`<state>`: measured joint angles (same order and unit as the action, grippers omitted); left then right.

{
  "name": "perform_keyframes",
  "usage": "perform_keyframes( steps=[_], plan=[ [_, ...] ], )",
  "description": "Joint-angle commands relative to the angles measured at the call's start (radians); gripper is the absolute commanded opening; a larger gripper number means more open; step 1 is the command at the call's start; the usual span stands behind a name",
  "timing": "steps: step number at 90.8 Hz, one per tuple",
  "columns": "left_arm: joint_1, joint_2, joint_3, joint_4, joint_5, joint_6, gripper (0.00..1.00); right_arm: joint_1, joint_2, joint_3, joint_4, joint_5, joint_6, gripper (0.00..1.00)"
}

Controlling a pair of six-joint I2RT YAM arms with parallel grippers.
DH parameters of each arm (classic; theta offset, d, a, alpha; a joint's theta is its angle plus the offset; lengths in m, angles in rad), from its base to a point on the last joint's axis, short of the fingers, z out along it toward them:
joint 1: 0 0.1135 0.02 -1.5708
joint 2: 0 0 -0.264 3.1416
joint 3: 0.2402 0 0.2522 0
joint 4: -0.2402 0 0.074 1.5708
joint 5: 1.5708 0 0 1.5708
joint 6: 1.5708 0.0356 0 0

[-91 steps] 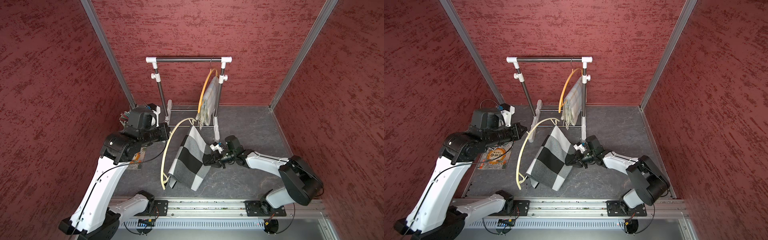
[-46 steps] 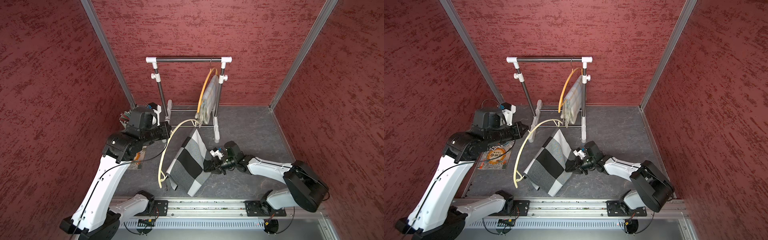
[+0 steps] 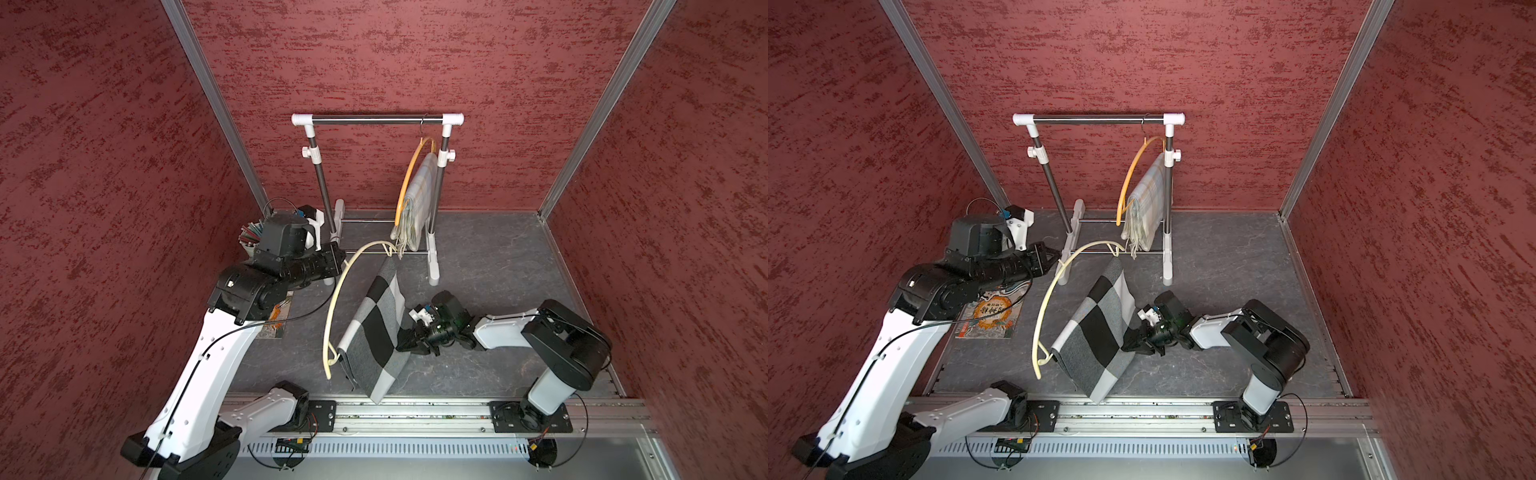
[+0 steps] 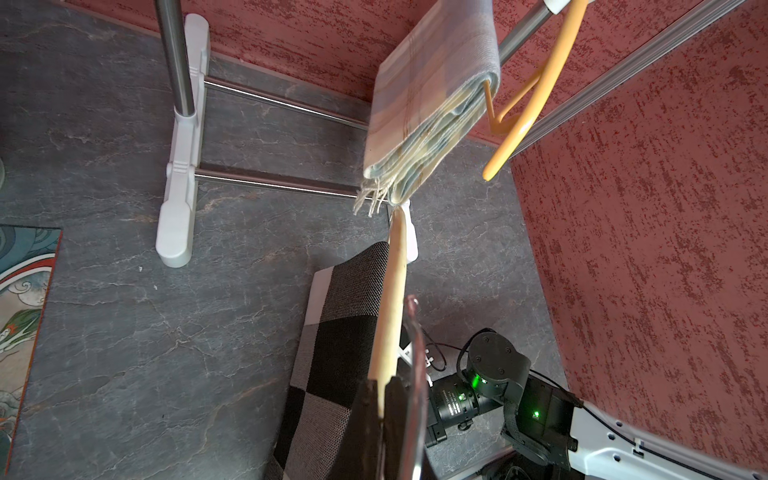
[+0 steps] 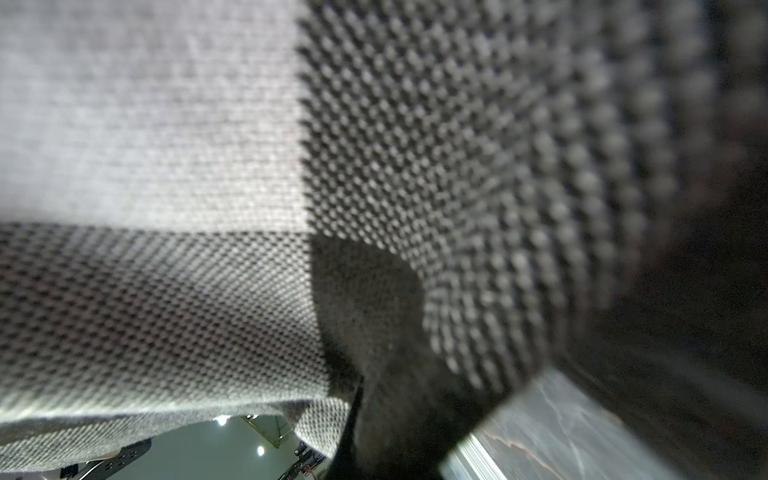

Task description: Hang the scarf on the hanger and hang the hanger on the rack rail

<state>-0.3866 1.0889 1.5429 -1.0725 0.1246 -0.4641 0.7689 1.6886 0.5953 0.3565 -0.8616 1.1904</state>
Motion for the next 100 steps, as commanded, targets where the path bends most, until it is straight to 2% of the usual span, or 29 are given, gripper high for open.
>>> perform_keyframes(
  steps=[1,29,32,36,39,43,51,57,66,79,93,100],
  plan=[
    [0.013,-0.033,0.006,0.186,-0.009,-0.026,0.00,0.012,0.016,0.012,0.008,0.027,0.013,0.00],
    [0.015,-0.038,0.016,0.197,0.014,-0.038,0.00,0.011,0.113,0.035,0.063,0.009,0.020,0.00],
    [0.015,-0.038,0.018,0.197,0.020,-0.040,0.00,0.011,0.123,0.049,0.057,-0.001,0.013,0.17],
    [0.015,-0.038,0.022,0.194,0.026,-0.044,0.00,0.010,0.126,0.070,0.024,-0.004,-0.014,0.50],
    [0.015,-0.038,0.028,0.188,0.027,-0.048,0.00,0.008,0.112,0.084,-0.014,0.009,-0.051,0.63],
    [0.015,-0.039,0.037,0.177,0.027,-0.051,0.00,0.003,0.084,0.107,-0.138,0.057,-0.129,0.72],
    [0.015,-0.037,0.069,0.134,0.002,-0.071,0.00,-0.012,-0.012,0.169,-0.431,0.225,-0.327,0.81],
    [0.017,-0.032,0.090,0.104,-0.012,-0.082,0.00,-0.032,-0.087,0.194,-0.583,0.346,-0.426,0.84],
    [0.018,-0.028,0.100,0.091,-0.008,-0.085,0.00,-0.093,-0.197,0.206,-0.697,0.404,-0.500,0.85],
    [0.020,-0.018,0.100,0.079,-0.020,-0.083,0.00,-0.159,-0.345,0.247,-0.779,0.386,-0.573,0.85],
    [0.019,-0.020,0.088,0.062,-0.084,-0.105,0.00,-0.146,-0.536,0.275,-0.708,0.280,-0.617,0.84],
    [0.019,-0.019,0.082,0.054,-0.102,-0.111,0.00,-0.102,-0.610,0.306,-0.698,0.314,-0.582,0.84]
  ],
)
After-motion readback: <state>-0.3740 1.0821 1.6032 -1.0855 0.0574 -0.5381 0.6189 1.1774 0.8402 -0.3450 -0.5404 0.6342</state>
